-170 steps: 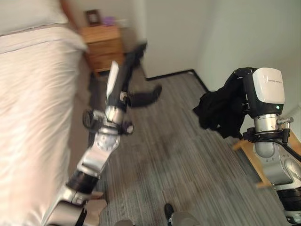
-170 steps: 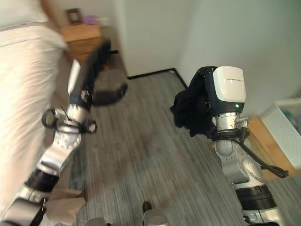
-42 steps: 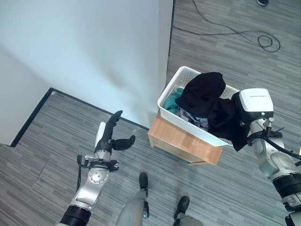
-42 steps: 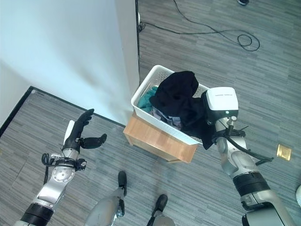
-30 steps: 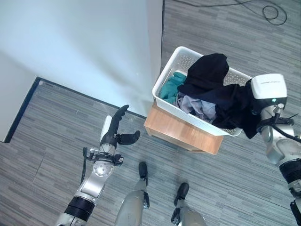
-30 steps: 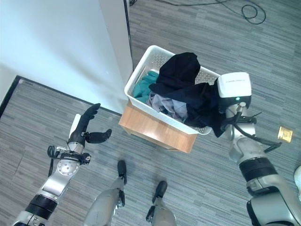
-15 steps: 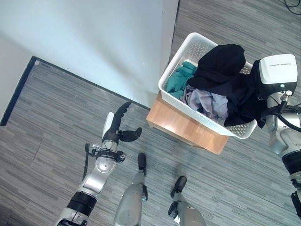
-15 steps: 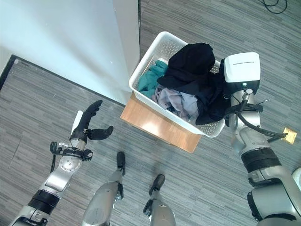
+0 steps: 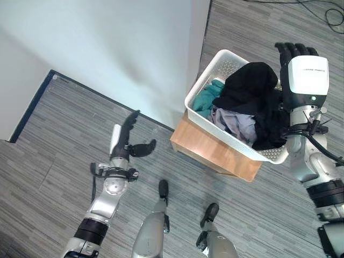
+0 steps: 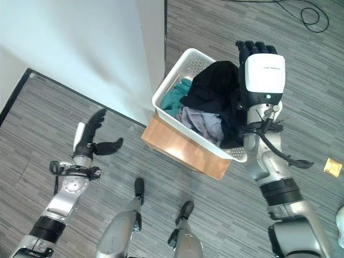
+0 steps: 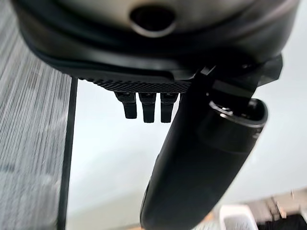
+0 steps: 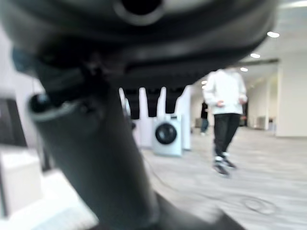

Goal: Pick up bed clothes into laundry basket.

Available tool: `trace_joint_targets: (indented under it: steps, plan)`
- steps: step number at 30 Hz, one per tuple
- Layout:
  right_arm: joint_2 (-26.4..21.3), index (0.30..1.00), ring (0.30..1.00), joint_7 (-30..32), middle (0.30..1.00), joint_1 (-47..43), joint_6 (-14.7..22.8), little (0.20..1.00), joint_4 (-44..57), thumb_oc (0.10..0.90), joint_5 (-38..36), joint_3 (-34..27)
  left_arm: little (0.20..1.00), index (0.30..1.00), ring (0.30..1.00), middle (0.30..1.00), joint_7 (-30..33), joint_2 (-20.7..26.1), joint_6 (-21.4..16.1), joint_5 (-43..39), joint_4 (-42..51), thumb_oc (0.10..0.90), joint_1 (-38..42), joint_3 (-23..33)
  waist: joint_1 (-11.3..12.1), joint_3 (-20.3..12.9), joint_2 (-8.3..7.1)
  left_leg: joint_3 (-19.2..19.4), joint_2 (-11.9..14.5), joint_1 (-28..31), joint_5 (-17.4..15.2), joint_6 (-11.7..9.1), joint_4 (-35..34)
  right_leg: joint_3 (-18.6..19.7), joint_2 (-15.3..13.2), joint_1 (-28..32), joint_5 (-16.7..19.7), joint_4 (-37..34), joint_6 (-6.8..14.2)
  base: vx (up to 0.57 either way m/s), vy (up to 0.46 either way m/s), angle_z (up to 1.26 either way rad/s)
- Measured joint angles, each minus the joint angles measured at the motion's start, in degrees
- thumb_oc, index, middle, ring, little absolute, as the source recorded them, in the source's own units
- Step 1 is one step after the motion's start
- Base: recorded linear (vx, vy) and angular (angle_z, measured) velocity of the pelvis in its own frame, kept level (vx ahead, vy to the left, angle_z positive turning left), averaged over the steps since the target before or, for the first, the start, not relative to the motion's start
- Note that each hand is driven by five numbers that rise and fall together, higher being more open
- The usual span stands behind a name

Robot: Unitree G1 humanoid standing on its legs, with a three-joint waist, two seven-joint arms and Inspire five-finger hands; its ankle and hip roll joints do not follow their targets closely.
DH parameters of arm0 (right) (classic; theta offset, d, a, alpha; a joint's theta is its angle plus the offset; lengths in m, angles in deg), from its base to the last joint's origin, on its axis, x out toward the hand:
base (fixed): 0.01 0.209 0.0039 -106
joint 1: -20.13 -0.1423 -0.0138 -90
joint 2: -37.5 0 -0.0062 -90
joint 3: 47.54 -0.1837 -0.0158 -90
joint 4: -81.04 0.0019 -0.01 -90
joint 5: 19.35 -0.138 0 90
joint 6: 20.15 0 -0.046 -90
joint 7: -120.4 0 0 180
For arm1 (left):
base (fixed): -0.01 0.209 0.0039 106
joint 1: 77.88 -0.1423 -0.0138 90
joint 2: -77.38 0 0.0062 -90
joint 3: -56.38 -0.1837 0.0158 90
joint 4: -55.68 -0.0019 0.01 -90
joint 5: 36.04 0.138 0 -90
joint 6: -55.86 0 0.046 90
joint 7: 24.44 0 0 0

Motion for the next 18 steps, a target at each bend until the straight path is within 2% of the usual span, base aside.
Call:
trace_joint_targets:
  steps: [1,2,5,8,9,15,18]
  plan:
    - [3.1,0.900,0.900,0.1,0.900,5.3,1.1,0.900,4.7,0.800,0.0,-2.3,0.900,0.900,0.900,0.900,0.0,-0.1,0.0,0.0,1.2,0.800,-2.4,0.6,-0.3,0.0,-0.02,0.0,-0.1,1.5,-0.1,-0.2,0.0,0.0,0.0,1.5,-0.1,0.0,-0.1,0.05,-0.029,0.02]
    - [4.3,0.900,0.900,0.1,0.900,8.1,1.8,0.900,6.2,0.800,0.0,-2.3,0.900,0.900,0.900,0.900,0.0,-0.1,0.0,0.0,1.5,0.800,-3.7,0.9,-0.5,-0.1,0.00,0.2,-0.1,2.6,-0.6,-0.9,0.0,0.0,-0.1,2.6,-0.2,0.0,-0.4,0.01,-0.038,-0.03]
    - [8.7,0.900,0.900,-1.6,0.900,16.4,4.0,0.900,7.4,0.800,-0.2,-1.9,0.900,0.900,0.900,0.900,-0.2,0.0,0.1,-0.1,1.4,0.800,-6.3,1.6,-1.4,-2.0,-0.25,0.3,-0.5,3.7,-1.3,-1.7,-0.1,0.2,-0.6,3.6,-0.7,0.0,-0.7,0.02,-0.042,-0.01]
    - [9.7,0.900,0.900,-3.2,0.900,19.2,4.4,0.900,7.1,0.800,-0.5,-2.4,0.900,0.900,0.900,0.900,-1.1,0.0,0.1,-0.5,2.1,0.800,-6.7,2.1,-1.6,-2.1,-0.10,0.7,-0.5,4.2,-1.5,-2.0,0.0,0.5,-0.7,3.9,-0.6,0.0,-0.7,0.00,-0.044,-0.07]
    - [9.8,0.900,0.900,-4.7,0.900,20.9,4.7,0.900,6.6,0.800,-1.2,-2.1,0.900,0.900,0.900,0.900,-1.6,0.0,0.1,-1.7,2.1,0.800,-7.9,2.9,-1.7,-3.6,-0.19,0.8,-0.5,4.6,-1.5,-2.0,-0.1,1.0,-0.8,4.0,-0.5,0.0,-0.8,0.02,-0.068,-0.11]
    - [10.1,0.900,0.900,-5.1,0.900,24.0,5.6,0.900,5.2,0.800,-4.5,-2.9,0.900,0.900,0.900,0.900,-2.8,0.0,0.0,-2.3,3.4,0.800,-12.1,3.9,-2.3,-9.6,-0.07,1.3,-0.5,6.6,-1.7,-1.7,-0.1,1.5,-0.9,5.8,-0.7,-0.1,-0.6,-0.01,-0.042,-0.05]
    - [12.4,0.900,0.900,-5.1,0.900,25.2,6.5,0.900,5.2,0.800,-7.3,-4.4,0.900,0.900,0.900,0.900,-3.9,0.1,0.0,-3.4,3.6,0.800,-12.8,3.9,-2.8,-10.9,-0.03,2.1,-0.4,7.7,-1.9,-1.7,-0.1,2.0,-1.0,6.5,-0.7,-0.4,-0.6,0.00,-0.045,-0.11]
